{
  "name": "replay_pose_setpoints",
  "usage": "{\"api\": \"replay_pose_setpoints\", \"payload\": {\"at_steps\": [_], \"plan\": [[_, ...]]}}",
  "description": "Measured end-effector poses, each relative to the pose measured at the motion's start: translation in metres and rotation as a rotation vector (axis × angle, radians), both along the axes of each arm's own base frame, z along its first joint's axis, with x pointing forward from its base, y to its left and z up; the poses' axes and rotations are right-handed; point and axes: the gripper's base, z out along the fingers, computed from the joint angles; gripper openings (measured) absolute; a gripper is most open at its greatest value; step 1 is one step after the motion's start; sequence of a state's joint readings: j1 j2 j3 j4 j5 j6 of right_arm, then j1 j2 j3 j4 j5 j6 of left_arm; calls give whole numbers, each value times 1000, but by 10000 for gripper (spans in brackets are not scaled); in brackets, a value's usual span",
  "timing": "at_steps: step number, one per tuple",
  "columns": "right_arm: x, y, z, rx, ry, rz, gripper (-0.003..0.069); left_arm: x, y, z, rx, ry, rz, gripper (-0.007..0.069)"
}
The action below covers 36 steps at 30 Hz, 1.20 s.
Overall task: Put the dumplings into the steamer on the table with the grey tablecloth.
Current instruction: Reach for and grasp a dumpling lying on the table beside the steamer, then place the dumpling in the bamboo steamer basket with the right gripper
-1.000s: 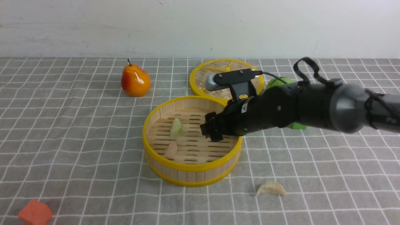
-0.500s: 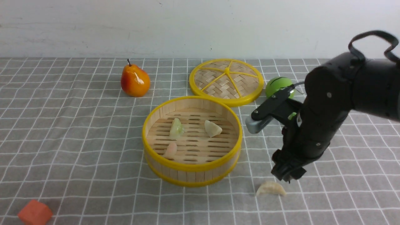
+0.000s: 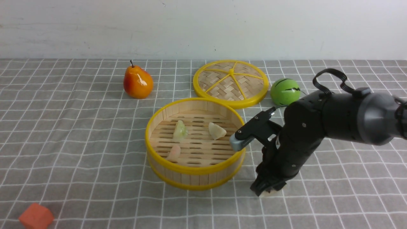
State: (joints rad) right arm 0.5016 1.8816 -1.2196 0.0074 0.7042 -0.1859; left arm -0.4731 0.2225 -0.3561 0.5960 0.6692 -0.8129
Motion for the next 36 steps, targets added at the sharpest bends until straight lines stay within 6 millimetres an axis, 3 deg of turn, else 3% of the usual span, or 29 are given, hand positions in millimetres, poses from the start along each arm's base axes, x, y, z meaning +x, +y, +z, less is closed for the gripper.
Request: {"api": "replay_pose_setpoints", "payload": {"at_steps": [7, 14, 17, 19, 24, 28, 31, 36], "plan": [[-8, -1, -5, -6, 113, -68, 235, 0, 0, 0, -1, 0, 0, 59], [-11, -2, -9, 6, 156, -203, 398, 0, -1, 0, -10, 5, -2, 59], [-9, -1, -10, 25, 140, -213, 424, 0, -1, 0, -11, 5, -3, 59], [-8, 1, -9, 56, 135, -228, 393, 0, -1, 0, -11, 5, -3, 59], [-9, 3, -11, 76, 152, -239, 178, 0, -1, 0, -11, 6, -3, 65], [-9, 1, -8, 45, 163, -206, 186, 0, -1, 0, -13, 7, -3, 69], [-13, -1, 14, 7, 189, -145, 186, 0, -1, 0, -14, 6, -4, 69], [-2, 14, 89, 208, 18, -75, 186, 0, -1, 0, -17, -2, -10, 71]]}}
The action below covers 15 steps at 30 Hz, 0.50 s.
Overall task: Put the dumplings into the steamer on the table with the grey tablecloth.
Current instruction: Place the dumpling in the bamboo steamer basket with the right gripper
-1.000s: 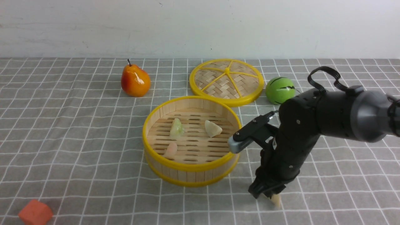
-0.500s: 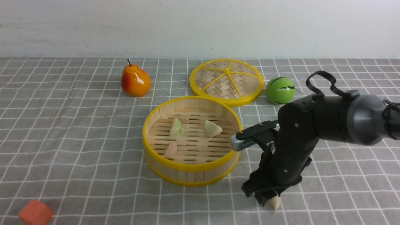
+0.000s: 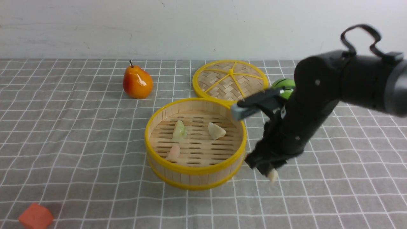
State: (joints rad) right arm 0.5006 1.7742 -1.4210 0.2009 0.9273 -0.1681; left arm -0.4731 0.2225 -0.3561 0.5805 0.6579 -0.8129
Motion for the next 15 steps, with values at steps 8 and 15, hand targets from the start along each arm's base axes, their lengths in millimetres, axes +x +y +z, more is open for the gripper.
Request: {"api": "replay_pose_setpoints", "payload": {"at_steps": [8, 15], "plan": [[36, 45, -14, 257, -185, 34, 186, 0, 0, 0, 0, 0, 0, 74], [55, 55, -78, 219, -133, 7, 223, 0, 0, 0, 1, -1, 0, 78]]}}
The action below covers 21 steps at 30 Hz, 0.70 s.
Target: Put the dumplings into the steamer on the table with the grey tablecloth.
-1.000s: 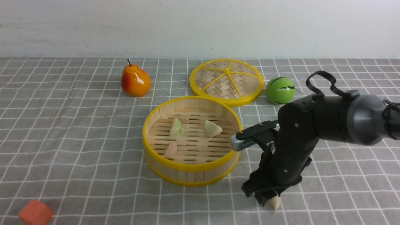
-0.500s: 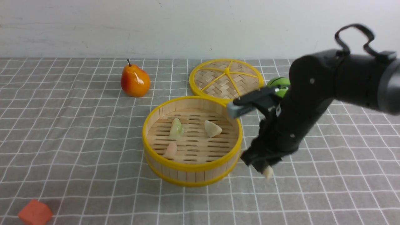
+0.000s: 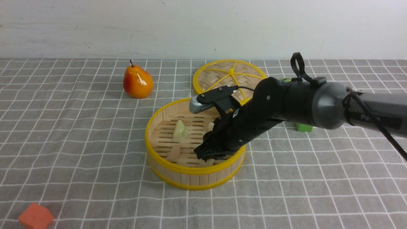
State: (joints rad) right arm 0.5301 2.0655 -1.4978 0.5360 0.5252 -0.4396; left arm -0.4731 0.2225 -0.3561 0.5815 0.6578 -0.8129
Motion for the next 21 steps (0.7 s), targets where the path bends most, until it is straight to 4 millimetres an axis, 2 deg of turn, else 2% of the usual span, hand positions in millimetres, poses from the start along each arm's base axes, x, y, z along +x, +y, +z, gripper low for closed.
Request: {"api": "replay_pose_setpoints", "payload": {"at_steps": [4, 6, 11, 16, 19, 21], "plan": [[0, 0, 6, 9, -9, -4, 362, 0, 0, 0, 1, 0, 0, 81], [0, 0, 16, 18, -30, -1, 402, 0, 0, 0, 9, -5, 2, 83], [-4, -3, 58, 19, -112, 41, 419, 0, 1, 1, 20, -10, 5, 89], [-24, -24, 136, -90, -238, 88, 346, 0, 1, 1, 22, -11, 5, 91], [-47, -46, 191, -150, -318, 64, 253, 0, 1, 1, 22, -11, 5, 94], [-72, -70, 233, -205, -391, 20, 160, 0, 1, 1, 22, -11, 5, 97]]}}
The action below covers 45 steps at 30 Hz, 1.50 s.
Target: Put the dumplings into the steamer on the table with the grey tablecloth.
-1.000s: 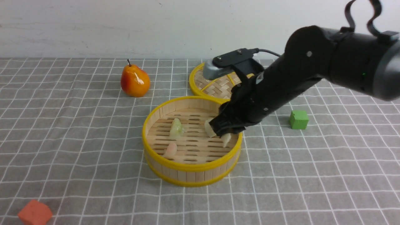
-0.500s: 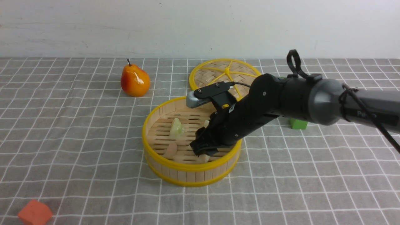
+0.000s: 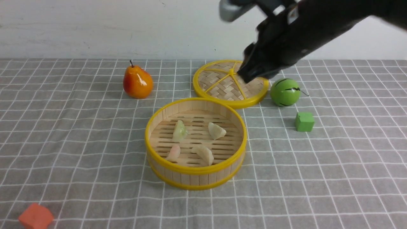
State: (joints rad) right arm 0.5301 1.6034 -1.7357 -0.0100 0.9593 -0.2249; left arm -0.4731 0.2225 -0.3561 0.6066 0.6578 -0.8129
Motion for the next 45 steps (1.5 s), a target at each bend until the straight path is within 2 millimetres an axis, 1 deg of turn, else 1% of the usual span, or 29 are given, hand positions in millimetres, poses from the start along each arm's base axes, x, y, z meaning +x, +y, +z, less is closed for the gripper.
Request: {"api": "replay_pose_setpoints", "payload": {"at_steps": [1, 3, 4, 5, 7, 8, 9, 10, 11, 13, 14, 16, 21, 22, 23, 24, 25, 26, 27, 28, 31, 34, 36, 38, 40, 43, 45], "plan": [[-10, -9, 14, -7, -30, -19, 125, 0, 0, 0, 0, 0, 0, 99], [-39, -31, 44, 4, -103, -69, 37, 0, 0, 0, 0, 0, 0, 101], [-53, -42, 56, 16, -138, -96, 4, 0, 0, 0, 0, 0, 0, 102], [-61, -49, 61, 23, -159, -112, -7, 0, 0, 0, 0, 0, 0, 102], [-90, -68, 73, 62, -198, -146, -19, 0, 0, 0, 0, 0, 0, 101], [-99, -74, 70, 73, -196, -158, -19, 0, 0, 0, 0, 0, 0, 101], [-115, -83, 65, 98, -211, -167, -19, 0, 0, 0, 0, 0, 0, 101], [-120, -86, 61, 109, -219, -168, -19, 0, 0, 0, 0, 0, 0, 101], [-130, -91, 52, 133, -240, -167, -19, 0, 0, 0, 0, 0, 0, 101], [-141, -96, 34, 172, -283, -155, -18, 0, 0, 0, 0, 0, 0, 105], [-143, -97, 28, 185, -294, -151, -18, 0, 0, 0, 0, 0, 0, 106], [-149, -99, 10, 219, -318, -143, -17, 0, 0, 0, 0, 0, 0, 109], [-165, -103, -46, 281, -386, -98, -15, 0, 0, 0, 0, 0, 0, 112], [-167, -104, -51, 290, -394, -94, -15, 0, 0, 0, 0, 0, 0, 112], [-177, -107, -74, 360, -423, -84, -13, 0, 0, 0, 0, -1, -1, 112], [-182, -108, -88, 403, -424, -86, -13, 0, 0, 0, 0, -1, -1, 112], [-185, -110, -95, 433, -426, -88, -12, 0, 0, 0, 0, -1, -1, 113], [-191, -112, -110, 487, -429, -93, -11, 0, 0, 0, 0, -1, -1, 114], [-195, -114, -118, 523, -435, -94, -11, 0, 0, 0, 0, -1, -1, 116], [-201, -116, -132, 569, -439, -95, -12, 0, 0, 0, 0, -1, -1, 118], [-209, -119, -153, 623, -459, -85, -8, 0, 0, 0, 0, -1, -1, 121], [-214, -121, -170, 639, -470, -71, -5, 0, 0, 0, 0, 0, 0, 123], [-216, -121, -179, 635, -463, -67, -4, 0, 0, 0, 0, 0, 0, 125], [-220, -123, -199, 604, -424, -68, -4, 0, 0, 0, 0, 0, 0, 128], [-223, -125, -213, 582, -395, -71, -4, 0, 0, 0, 0, 0, 0, 130], [-226, -127, -226, 549, -350, -81, -4, 0, 0, 0, 0, -1, -1, 132], [-227, -128, -228, 536, -338, -87, -4, 0, 0, 0, -1, -2, -1, 134]]}}
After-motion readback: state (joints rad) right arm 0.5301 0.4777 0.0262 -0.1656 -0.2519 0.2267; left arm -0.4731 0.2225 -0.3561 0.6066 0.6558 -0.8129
